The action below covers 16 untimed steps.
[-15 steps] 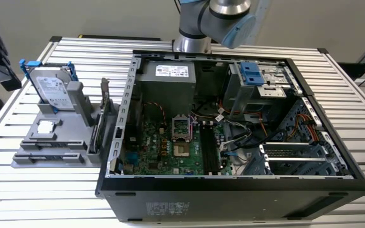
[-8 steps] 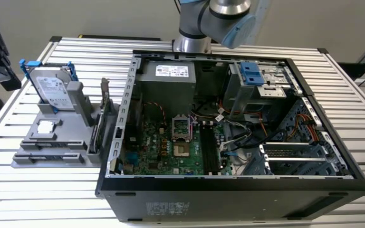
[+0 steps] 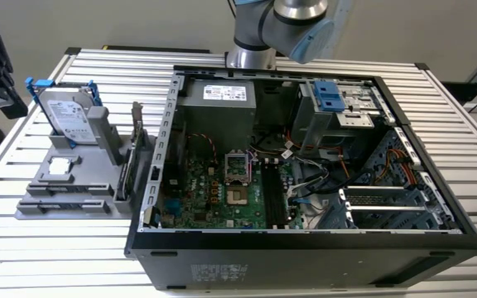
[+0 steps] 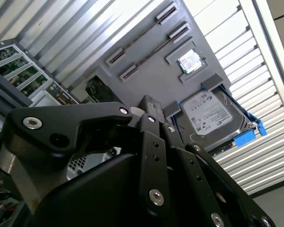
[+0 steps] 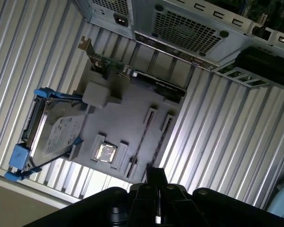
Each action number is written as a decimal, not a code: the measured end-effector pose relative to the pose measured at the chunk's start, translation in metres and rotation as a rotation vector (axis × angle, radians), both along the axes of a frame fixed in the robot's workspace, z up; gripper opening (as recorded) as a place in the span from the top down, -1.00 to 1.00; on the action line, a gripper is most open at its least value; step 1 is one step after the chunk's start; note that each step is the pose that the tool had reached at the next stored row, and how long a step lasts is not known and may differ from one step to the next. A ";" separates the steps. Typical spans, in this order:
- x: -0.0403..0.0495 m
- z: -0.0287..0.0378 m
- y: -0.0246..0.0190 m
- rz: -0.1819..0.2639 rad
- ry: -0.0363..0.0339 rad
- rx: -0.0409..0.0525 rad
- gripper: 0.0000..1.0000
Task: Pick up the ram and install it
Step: 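Pick up the ram and move it above insertion slot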
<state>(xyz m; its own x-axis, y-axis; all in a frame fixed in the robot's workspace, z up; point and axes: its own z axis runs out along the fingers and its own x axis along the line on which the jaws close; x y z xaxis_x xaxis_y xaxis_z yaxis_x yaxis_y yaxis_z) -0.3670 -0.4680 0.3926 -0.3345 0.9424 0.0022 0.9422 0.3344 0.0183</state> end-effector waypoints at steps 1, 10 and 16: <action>0.0000 0.0000 0.0000 -0.007 0.0004 0.0000 1.00; 0.0000 0.0000 0.0000 -0.071 0.0042 0.0001 1.00; 0.0000 0.0001 0.0000 -0.115 0.0070 0.0000 1.00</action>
